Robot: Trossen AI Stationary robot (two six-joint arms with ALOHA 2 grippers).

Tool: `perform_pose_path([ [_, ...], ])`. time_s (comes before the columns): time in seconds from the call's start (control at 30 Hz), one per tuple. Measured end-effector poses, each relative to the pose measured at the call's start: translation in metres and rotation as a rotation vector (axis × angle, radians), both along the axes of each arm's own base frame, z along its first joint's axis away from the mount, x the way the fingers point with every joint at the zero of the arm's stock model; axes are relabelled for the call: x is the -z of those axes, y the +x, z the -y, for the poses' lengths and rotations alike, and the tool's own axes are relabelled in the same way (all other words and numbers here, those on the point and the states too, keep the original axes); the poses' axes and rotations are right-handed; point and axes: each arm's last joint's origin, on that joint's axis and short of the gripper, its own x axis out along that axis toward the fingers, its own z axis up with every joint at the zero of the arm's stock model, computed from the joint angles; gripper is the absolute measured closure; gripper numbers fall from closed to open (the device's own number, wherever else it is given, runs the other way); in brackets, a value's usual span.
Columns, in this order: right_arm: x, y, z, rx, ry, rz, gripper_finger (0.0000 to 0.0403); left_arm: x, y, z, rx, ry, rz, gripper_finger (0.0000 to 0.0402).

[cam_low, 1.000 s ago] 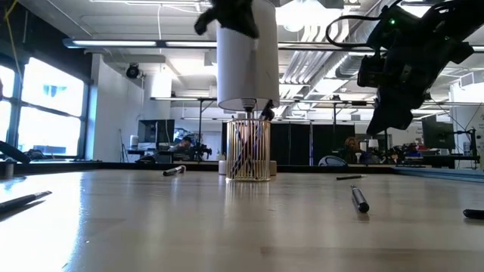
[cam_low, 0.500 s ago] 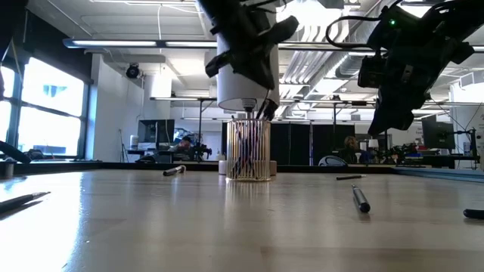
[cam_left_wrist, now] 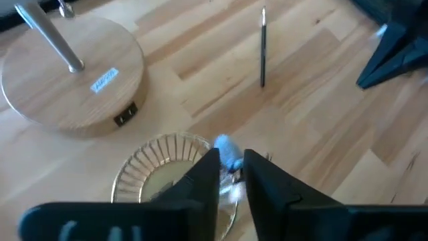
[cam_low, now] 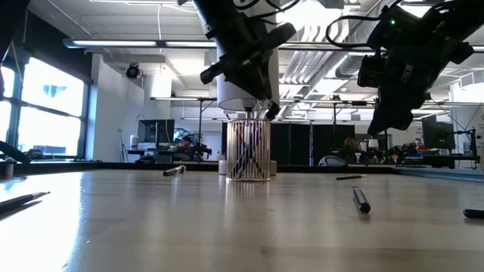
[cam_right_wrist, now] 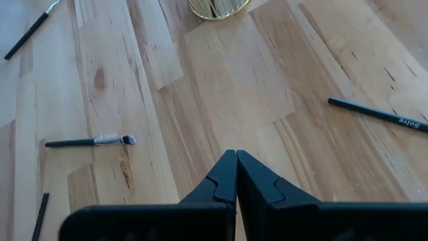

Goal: Put items in baskets/containers
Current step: Put the black eyeshadow brush into the gold pen organizer

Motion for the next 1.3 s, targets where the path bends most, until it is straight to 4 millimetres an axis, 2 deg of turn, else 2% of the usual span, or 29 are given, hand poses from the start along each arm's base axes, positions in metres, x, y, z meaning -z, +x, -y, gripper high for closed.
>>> perform_pose_path([
  [0.1,0.000,0.000,0.000,0.000,-0.001,0.003,0.0402,-0.003,-0.002,0.000,0.004,-0.004,0.004,0.0305],
  [0.27,0.000,0.000,0.001,0.036,-0.024,-0.004,0.0401,-0.020,-0.015,0.000,0.000,-0.003,0.002,0.0268],
  [0.47,0.000,0.000,0.003,0.121,-0.045,-0.017,0.0400,-0.070,-0.050,-0.002,-0.042,0.053,-0.075,0.0264],
  [0.6,0.000,0.000,0.005,0.152,-0.080,-0.019,0.0402,-0.080,-0.064,-0.002,-0.031,0.006,-0.177,0.0264],
  [0.73,-0.003,0.003,0.007,0.176,-0.112,0.012,0.0399,-0.069,-0.068,0.002,0.093,-0.019,-0.295,0.0296],
  [0.87,-0.007,0.007,0.008,0.180,-0.125,0.074,0.0396,-0.040,-0.073,0.007,0.215,-0.003,-0.387,0.0383],
  [0.97,-0.012,0.010,0.009,0.211,-0.107,0.138,0.0399,-0.025,-0.086,0.006,0.257,0.014,-0.321,0.0389],
  [1.03,-0.016,0.013,0.010,0.252,-0.089,0.193,0.0401,-0.012,-0.105,0.006,0.302,0.020,-0.273,0.0397],
  [1.1,-0.019,0.015,0.012,0.315,-0.085,0.231,0.0401,-0.003,-0.119,0.004,0.331,0.024,-0.145,0.0398],
  [1.17,-0.023,0.017,0.015,0.395,-0.093,0.278,0.0402,0.011,-0.147,-0.001,0.363,0.009,-0.101,0.0399],
  [1.23,-0.029,0.020,0.017,0.450,-0.124,0.294,0.0402,0.017,-0.166,-0.006,0.386,0.020,0.019,0.0400],
  [1.3,-0.042,0.027,0.022,0.509,-0.177,0.291,0.0402,0.029,-0.191,-0.012,0.396,0.029,0.046,0.0400],
])
